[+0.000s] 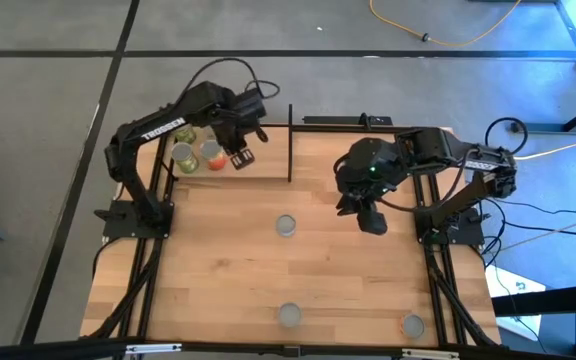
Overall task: Pick and place cans onto a shelf
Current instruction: Put the canned mixed vegetables on the shelf
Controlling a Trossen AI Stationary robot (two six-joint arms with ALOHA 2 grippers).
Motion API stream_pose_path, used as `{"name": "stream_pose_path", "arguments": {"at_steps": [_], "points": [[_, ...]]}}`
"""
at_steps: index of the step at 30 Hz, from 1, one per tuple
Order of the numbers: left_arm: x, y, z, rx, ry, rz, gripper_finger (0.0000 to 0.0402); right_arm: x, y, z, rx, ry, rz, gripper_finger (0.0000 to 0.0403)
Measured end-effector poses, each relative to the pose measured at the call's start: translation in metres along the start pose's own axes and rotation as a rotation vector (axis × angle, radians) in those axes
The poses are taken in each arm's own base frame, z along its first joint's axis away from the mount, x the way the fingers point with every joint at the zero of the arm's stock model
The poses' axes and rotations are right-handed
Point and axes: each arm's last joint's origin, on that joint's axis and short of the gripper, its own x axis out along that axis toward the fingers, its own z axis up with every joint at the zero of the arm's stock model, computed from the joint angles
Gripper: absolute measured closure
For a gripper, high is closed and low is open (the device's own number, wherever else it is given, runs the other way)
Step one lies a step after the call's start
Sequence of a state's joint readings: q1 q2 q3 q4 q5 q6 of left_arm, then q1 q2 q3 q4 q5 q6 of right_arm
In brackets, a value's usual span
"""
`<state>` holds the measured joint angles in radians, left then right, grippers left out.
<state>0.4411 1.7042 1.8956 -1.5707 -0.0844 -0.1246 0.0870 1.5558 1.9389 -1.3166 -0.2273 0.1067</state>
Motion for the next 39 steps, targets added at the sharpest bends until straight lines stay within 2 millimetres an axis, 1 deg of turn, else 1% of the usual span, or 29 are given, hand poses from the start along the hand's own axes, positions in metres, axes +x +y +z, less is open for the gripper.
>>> {"name": "stream_pose_path", "arguments": {"at_steps": [4,6,9,10,12,13,15,17,20,23,27,33,37,39], "points": [[-0.024,-0.031,-0.004,0.088,-0.077,-0.108,0.0362,-0.01,-0.004,-0.007,0.129,0.007,-0.116,0.0327],[-0.034,-0.048,-0.01,0.127,-0.101,-0.15,0.0362,-0.016,-0.007,-0.015,0.212,0.042,-0.198,0.0327],[-0.04,-0.076,-0.019,0.202,-0.104,-0.191,0.0362,-0.025,-0.013,-0.031,0.319,0.15,-0.308,0.0327],[-0.041,-0.084,-0.023,0.233,-0.103,-0.198,0.0362,-0.026,-0.014,-0.031,0.334,0.133,-0.319,0.0327],[-0.044,-0.1,-0.03,0.292,-0.103,-0.212,0.0362,-0.028,-0.015,-0.033,0.329,0.099,-0.283,0.0327],[-0.045,-0.108,-0.035,0.322,-0.103,-0.218,0.0362,-0.029,-0.015,-0.033,0.314,0.093,-0.239,0.0327],[-0.048,-0.123,-0.043,0.374,-0.104,-0.231,0.0362,-0.028,-0.014,-0.039,0.279,0.148,-0.165,0.0327],[-0.05,-0.137,-0.052,0.428,-0.107,-0.245,0.0362,-0.019,-0.015,-0.044,0.224,0.22,-0.124,0.0327],[-0.054,-0.155,-0.066,0.503,-0.107,-0.265,0.0362,-0.003,-0.015,-0.047,0.165,0.263,0.003,0.0327],[-0.058,-0.17,-0.079,0.558,-0.105,-0.284,0.0362,0.02,-0.014,-0.043,0.149,0.224,0.135,0.0327],[-0.061,-0.182,-0.093,0.56,-0.106,-0.281,0.0363,0.049,-0.01,-0.04,0.093,0.144,0.251,0.0327],[-0.068,-0.193,-0.108,0.535,-0.119,-0.276,0.0363,0.086,0.008,-0.045,-0.006,0.071,0.297,0.0327],[-0.07,-0.199,-0.117,0.55,-0.116,-0.287,0.0363,0.106,0.023,-0.049,-0.01,0.021,0.279,0.0327],[-0.071,-0.202,-0.122,0.566,-0.115,-0.291,0.0363,0.112,0.031,-0.05,0.015,-0.006,0.276,0.0327]]}}
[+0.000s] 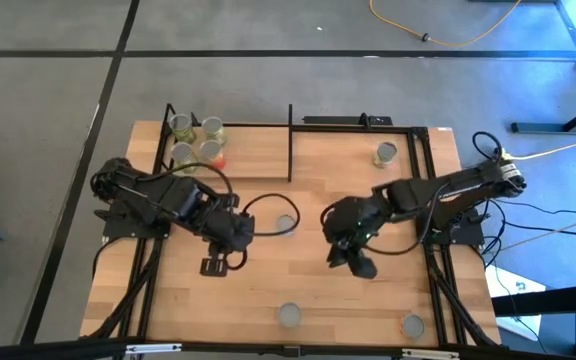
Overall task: Pick and place cans onto a shelf
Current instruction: Put the canned mixed vegetables on the shelf
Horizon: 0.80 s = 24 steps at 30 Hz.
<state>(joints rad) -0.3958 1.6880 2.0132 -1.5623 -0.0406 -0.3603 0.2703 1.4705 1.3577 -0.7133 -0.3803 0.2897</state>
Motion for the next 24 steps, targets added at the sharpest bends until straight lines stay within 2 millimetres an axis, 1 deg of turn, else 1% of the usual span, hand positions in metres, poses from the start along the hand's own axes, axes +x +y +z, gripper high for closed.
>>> {"name": "stream_pose_path", "arguments": {"at_steps": [3,8,13,17,20,24], "points": [[-0.001,-0.007,-0.003,0.025,0.001,-0.009,0.0363,0.009,0.008,0.002,0.041,-0.051,-0.024,0.0327],[-0.001,-0.017,-0.005,0.031,-0.014,-0.021,0.0363,0.027,0.015,0.0,0.086,-0.048,-0.066,0.0327],[-0.002,-0.024,-0.004,-0.042,-0.087,0.033,0.0363,0.048,0.011,-0.003,0.181,0.01,-0.072,0.0327],[-0.002,-0.026,-0.005,-0.149,-0.13,0.093,0.0363,0.064,0.006,-0.004,0.231,0.05,-0.066,0.0327],[-0.003,-0.028,-0.006,-0.201,-0.143,0.103,0.0363,0.073,0.004,-0.001,0.215,0.034,-0.054,0.0327],[-0.003,-0.032,-0.008,-0.212,-0.159,0.118,0.0363,0.093,0.007,0.002,0.094,-0.004,-0.032,0.0327]]}}
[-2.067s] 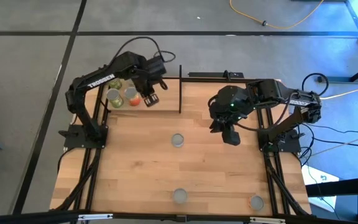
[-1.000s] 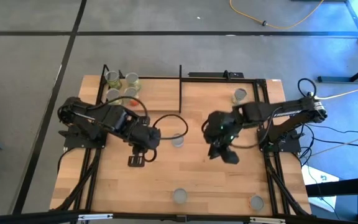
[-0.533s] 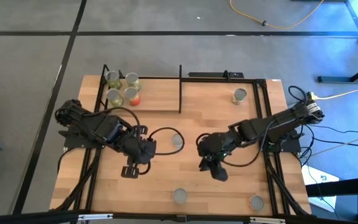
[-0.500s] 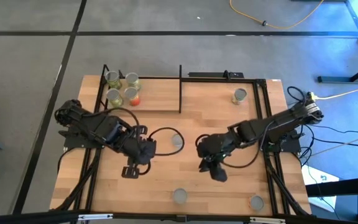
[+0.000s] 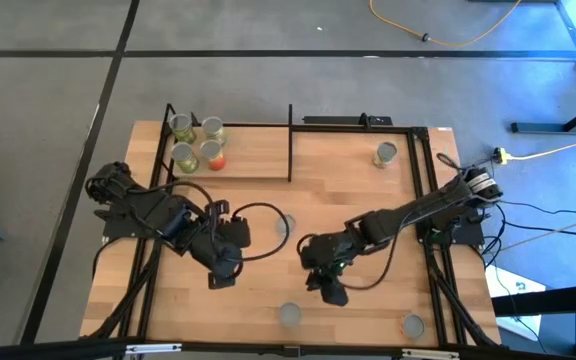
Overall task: Pick and place cans onto a shelf
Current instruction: Put the canned mixed vegetables on the shelf
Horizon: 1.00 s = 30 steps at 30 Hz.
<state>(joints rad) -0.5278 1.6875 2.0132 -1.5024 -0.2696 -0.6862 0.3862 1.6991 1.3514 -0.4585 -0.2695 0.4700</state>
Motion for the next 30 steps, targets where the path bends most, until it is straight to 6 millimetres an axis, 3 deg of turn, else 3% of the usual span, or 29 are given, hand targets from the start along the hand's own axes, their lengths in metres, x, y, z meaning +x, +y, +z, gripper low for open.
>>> {"name": "stream_pose_path", "arguments": {"at_steps": [5,13,19,30], "points": [[-0.002,-0.006,-0.005,0.039,0.0,-0.009,0.0363,0.032,0.002,-0.004,-0.107,-0.002,0.003,0.0327],[-0.005,-0.014,-0.013,0.103,0.004,-0.02,0.0363,0.079,-0.005,-0.012,0.022,0.001,0.02,0.0327],[-0.007,-0.019,-0.017,0.124,0.005,-0.03,0.0363,0.087,-0.011,-0.015,0.056,-0.023,-0.076,0.0327],[-0.008,-0.02,-0.018,0.129,0.004,-0.031,0.0363,0.087,-0.008,-0.018,0.114,0.007,-0.053,0.0327]]}}
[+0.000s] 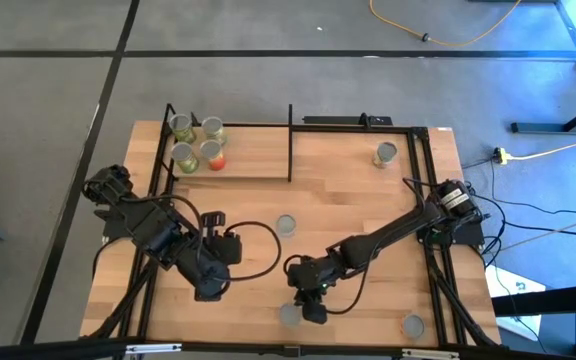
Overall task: Pick and place cans onto a shelf
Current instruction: Put the canned mixed vegetables on the shelf
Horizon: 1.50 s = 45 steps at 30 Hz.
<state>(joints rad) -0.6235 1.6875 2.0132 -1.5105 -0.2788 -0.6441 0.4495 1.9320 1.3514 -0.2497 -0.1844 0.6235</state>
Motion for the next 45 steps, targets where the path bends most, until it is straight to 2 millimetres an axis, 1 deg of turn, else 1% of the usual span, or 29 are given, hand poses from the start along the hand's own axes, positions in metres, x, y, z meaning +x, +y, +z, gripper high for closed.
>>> {"name": "stream_pose_path", "arguments": {"at_steps": [10,16,37,45], "points": [[0.0,0.0,0.0,0.0,-0.001,0.0,0.0363,0.0,0.0,0.0006,0.08,-0.012,-0.006,0.0327],[0.0,0.0,0.0,0.0,-0.001,0.0,0.0363,0.0025,-0.002,0.0002,0.089,-0.019,-0.028,0.0327],[0.0,0.0,0.0,0.0,-0.001,0.001,0.0363,0.0033,-0.0012,-0.0006,0.157,0.0,-0.004,0.0327],[0.0,0.0,0.0,0.001,-0.001,0.001,0.0363,0.0034,-0.0003,-0.0002,0.157,-0.004,0.005,0.0327]]}}
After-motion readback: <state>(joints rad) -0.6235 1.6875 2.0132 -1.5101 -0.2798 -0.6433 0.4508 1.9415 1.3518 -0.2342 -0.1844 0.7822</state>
